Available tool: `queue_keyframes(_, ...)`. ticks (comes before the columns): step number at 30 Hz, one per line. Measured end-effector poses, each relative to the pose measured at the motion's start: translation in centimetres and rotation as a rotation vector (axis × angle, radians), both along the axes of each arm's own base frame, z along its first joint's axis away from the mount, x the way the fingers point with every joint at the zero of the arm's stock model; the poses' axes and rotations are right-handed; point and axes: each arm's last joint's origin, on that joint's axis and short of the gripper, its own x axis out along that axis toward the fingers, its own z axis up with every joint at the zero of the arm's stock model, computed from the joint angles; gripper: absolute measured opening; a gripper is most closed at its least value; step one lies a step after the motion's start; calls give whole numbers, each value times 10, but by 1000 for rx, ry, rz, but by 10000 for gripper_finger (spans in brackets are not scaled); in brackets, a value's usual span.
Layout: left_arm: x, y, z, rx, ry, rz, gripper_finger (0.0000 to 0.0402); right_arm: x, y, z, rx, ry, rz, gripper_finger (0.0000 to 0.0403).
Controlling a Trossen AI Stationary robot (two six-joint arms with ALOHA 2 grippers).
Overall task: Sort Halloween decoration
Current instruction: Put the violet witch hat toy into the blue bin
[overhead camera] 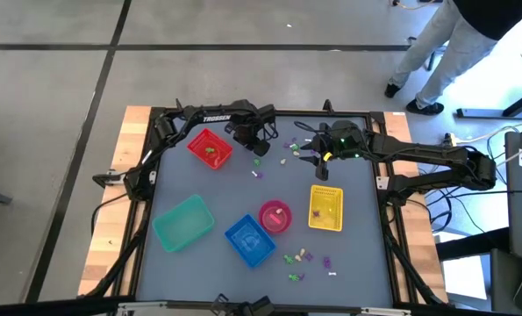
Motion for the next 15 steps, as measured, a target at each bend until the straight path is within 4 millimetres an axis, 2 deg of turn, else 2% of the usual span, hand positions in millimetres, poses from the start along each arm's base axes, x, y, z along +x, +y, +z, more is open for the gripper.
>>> queue_keyframes(15,-7,-4,-14,-20,27,7,105,0,0,0,0,0,0,159)
